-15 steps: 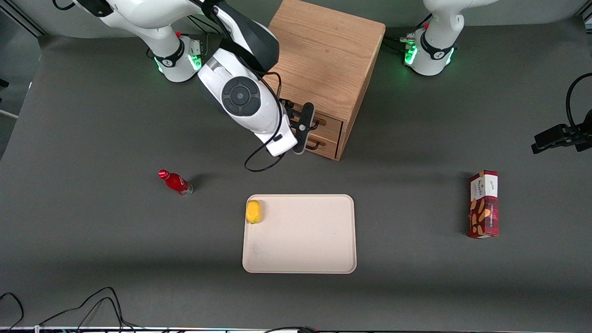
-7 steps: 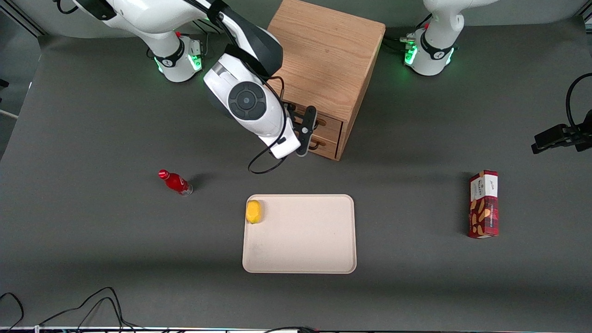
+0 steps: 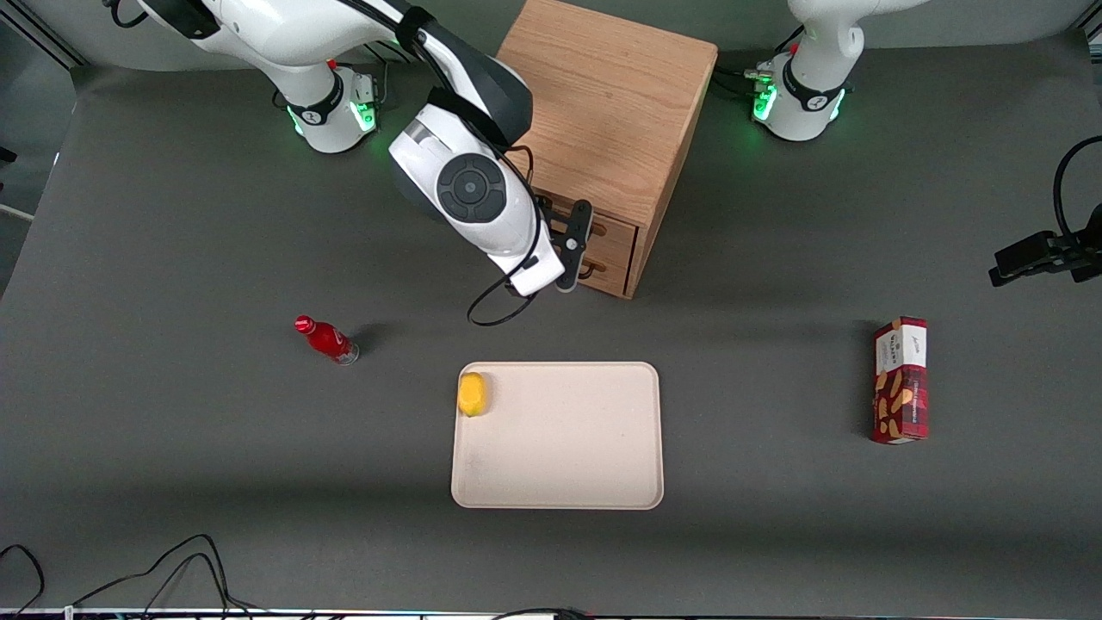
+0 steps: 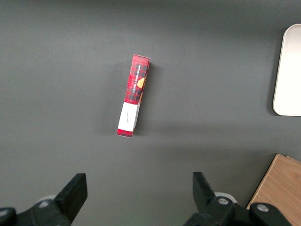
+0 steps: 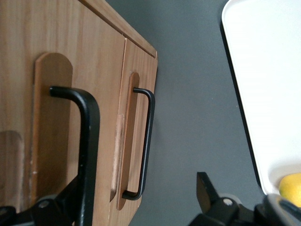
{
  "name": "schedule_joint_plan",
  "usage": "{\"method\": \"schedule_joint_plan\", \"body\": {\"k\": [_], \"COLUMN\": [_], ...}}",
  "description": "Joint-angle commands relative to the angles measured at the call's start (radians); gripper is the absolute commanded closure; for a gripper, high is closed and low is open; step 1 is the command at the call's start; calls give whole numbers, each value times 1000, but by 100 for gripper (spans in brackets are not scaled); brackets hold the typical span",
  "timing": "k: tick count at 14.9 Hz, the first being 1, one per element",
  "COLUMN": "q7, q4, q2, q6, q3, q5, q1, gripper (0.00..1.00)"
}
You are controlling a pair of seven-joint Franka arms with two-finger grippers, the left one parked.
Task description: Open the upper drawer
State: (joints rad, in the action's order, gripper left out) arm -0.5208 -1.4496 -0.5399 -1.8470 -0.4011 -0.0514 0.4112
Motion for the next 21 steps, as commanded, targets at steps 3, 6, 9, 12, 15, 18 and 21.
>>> {"method": "schedule_joint_plan", "body": {"k": [3, 6, 9, 12, 15, 18, 21], "q7": [-2, -2, -11, -8, -8, -10, -11], "q4": [0, 6, 17, 40, 69, 74, 97], "q2": [-15, -23, -25, -41, -60, -63, -77], "q6": [-28, -28, -28, -28, -23, -20, -17], "q3": [7, 8, 21, 22, 22, 24, 27], "q5": [35, 33, 27, 25, 28, 31, 35], "q1": [-2, -14, -15, -28, -28, -32, -32], "gripper": [0, 0, 0, 0, 0, 0, 0]}}
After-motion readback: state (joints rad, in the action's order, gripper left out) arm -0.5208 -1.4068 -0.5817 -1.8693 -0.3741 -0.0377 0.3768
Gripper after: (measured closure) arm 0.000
